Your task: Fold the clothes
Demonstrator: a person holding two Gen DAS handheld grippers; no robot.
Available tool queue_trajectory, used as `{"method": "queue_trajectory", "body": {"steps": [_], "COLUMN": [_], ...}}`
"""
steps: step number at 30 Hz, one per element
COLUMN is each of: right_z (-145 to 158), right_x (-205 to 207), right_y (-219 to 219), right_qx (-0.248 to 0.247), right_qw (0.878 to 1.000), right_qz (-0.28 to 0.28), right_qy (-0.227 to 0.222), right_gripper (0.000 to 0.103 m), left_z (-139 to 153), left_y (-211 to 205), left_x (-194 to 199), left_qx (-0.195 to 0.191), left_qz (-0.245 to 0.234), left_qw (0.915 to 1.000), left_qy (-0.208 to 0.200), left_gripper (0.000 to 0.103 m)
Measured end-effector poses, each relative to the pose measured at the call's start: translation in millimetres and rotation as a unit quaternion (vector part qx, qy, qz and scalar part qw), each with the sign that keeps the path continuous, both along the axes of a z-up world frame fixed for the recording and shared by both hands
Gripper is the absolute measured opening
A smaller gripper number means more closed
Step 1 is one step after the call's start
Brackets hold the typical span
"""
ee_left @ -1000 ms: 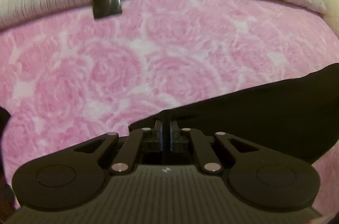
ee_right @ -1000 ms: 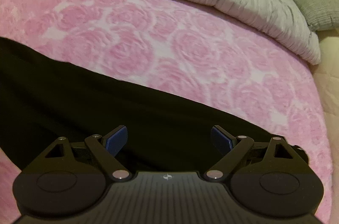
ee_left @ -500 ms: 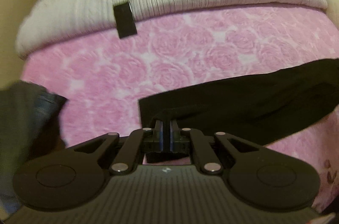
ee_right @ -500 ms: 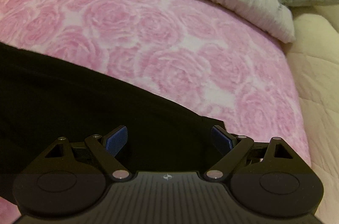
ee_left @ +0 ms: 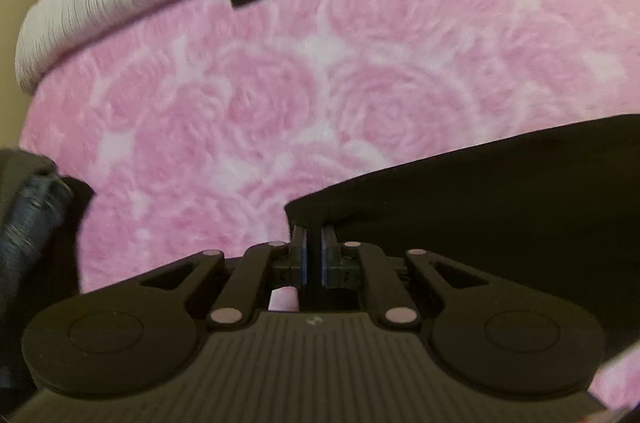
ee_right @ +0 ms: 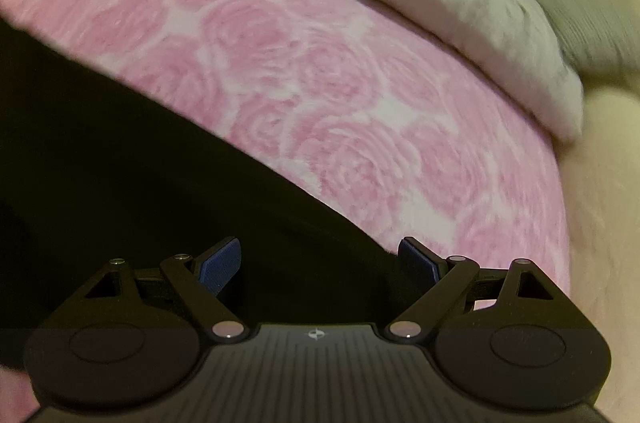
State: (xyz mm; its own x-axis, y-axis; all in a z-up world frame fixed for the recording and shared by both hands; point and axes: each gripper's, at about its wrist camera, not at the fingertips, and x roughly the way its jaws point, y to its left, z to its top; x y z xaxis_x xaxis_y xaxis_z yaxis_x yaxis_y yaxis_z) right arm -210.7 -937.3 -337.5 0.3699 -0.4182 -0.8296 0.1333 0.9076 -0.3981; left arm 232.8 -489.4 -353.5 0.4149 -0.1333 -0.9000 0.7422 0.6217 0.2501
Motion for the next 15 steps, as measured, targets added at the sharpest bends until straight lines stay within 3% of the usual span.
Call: {"method": "queue_trajectory", "body": {"steps": [5,9,12,15], "right_z": [-10,-11,-9,-12], "right_x": [-6,-25,-46,-68], "right_y": [-16,-59,-96,-125], "right_qx": [-0.029,-0.014,0.055,0.143], "right_qw": [0.998,0.998,0.99,0.973], "right_qz": [0.023,-0.057,-0.132,-0.175], "right_qy": [0.048,0.035,-0.007,-0.052], "right_gripper": [0.082,0.081,0.081,0.082], "left_z": [-20,-21,-24,-26], "left_y": [0,-10,-19,-25], "left_x": [-3,-6,-8,-10], "left_qx": [0.009,0.028,0.049,0.064], "left_qz": [0.011,0.015,0.018,0.026], "left_qw": [0.9999,0.9994,0.9983,0.9971], "left_qy": [-0.009,-0.016,-0.025,-0.032], "left_gripper": [0.006,0.006,0.006,0.006]}}
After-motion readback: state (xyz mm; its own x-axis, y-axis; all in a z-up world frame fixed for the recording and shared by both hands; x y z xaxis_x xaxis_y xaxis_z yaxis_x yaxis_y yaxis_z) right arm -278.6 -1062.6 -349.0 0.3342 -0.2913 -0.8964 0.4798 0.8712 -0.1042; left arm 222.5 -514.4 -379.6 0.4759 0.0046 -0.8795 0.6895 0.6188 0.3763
